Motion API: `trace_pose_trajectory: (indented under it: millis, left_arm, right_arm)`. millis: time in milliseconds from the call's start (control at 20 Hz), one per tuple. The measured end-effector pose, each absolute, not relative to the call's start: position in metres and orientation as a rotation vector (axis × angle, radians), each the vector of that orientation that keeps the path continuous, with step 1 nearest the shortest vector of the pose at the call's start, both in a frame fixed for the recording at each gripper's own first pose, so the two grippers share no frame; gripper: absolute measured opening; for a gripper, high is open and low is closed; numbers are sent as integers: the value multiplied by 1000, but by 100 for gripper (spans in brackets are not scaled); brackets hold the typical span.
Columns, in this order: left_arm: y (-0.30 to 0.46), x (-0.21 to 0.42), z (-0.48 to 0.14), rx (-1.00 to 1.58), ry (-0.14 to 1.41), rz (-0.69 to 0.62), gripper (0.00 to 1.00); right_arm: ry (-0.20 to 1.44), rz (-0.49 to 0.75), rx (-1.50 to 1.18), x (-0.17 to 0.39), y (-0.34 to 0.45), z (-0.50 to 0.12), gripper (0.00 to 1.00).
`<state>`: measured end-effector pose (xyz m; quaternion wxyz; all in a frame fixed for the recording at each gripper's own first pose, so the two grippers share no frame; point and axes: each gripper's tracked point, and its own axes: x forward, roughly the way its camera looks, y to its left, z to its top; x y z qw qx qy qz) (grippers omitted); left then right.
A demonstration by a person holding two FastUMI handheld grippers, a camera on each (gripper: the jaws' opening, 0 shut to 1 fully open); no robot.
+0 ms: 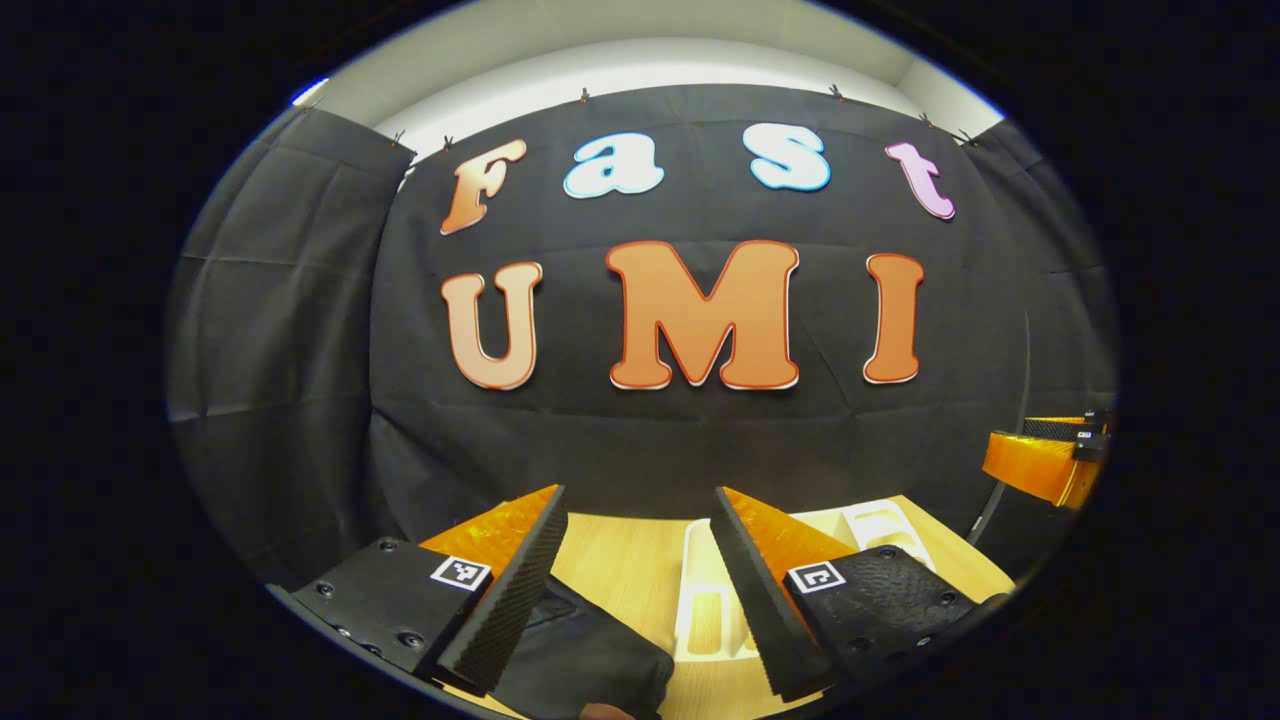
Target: Open the schoolbag, grab two books from the bookshelf and put them into the schoolbag.
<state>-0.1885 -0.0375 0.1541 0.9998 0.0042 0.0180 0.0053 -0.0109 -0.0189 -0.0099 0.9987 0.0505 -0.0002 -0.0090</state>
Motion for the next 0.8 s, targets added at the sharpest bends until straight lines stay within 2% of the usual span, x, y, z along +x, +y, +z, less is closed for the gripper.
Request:
trace_pose_trajectory:
  millis: [350, 800]
  left_arm:
    - [-39, -196, 128, 29, 31, -28, 93]
    - [-49, -201, 120, 69, 19, -68, 93]
  right_arm:
    - [63, -12, 98, -19, 4, -54, 97]
    - [94, -7, 76, -26, 14, -69, 98]
